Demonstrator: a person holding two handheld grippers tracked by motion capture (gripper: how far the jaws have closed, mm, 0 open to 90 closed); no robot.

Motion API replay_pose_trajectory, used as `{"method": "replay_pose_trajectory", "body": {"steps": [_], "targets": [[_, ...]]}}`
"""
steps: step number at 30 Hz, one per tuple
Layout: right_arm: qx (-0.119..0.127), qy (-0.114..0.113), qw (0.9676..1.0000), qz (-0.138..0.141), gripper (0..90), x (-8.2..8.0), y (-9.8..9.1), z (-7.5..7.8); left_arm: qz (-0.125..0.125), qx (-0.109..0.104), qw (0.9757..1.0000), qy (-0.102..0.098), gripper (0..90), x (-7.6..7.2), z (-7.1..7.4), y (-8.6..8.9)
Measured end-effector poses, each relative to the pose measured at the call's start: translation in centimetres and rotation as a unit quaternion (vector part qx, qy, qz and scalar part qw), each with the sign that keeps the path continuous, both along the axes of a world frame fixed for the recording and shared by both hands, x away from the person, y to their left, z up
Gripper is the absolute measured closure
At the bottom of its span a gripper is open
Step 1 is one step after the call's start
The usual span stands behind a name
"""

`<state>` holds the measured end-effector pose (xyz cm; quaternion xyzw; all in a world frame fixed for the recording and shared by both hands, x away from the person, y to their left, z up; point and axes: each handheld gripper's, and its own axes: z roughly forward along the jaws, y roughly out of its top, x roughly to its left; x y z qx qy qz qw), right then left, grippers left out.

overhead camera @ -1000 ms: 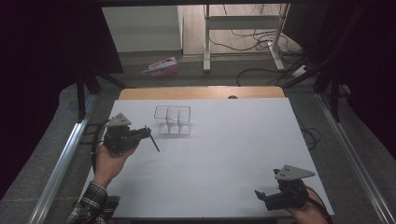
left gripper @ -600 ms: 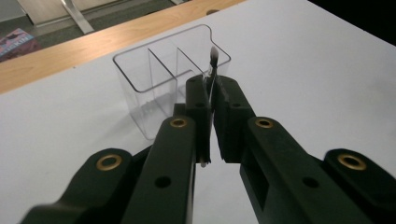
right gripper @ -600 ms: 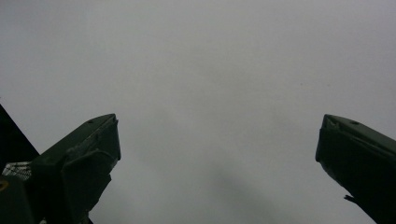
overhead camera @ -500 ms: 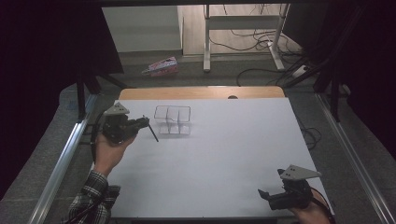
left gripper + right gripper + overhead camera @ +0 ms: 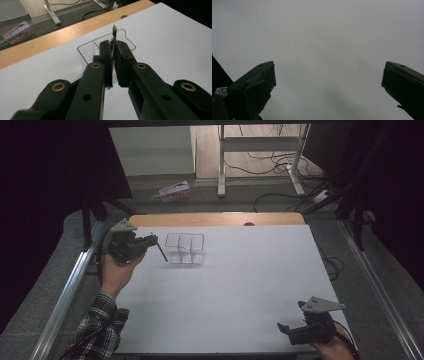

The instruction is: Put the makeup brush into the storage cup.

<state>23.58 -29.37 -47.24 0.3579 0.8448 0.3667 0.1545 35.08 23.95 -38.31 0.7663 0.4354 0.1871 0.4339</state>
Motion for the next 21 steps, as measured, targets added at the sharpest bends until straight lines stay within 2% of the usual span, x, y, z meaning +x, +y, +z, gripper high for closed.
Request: {"method": "replay_pose_trajectory", "body": {"steps": [8, 21], "targets": [[0.000, 0.002, 1.0000, -0.003, 0.0, 0.1, 0.0, 0.0, 0.007, -0.010, 0.9999, -0.012, 85.6, 0.6, 0.9, 0.0], [-0.005, 0.007, 1.0000, 0.000, 0.0, 0.1, 0.1, -0.1, 0.016, 0.001, 0.9996, -0.024, 85.6, 1.7, 2.2, -0.7]]}}
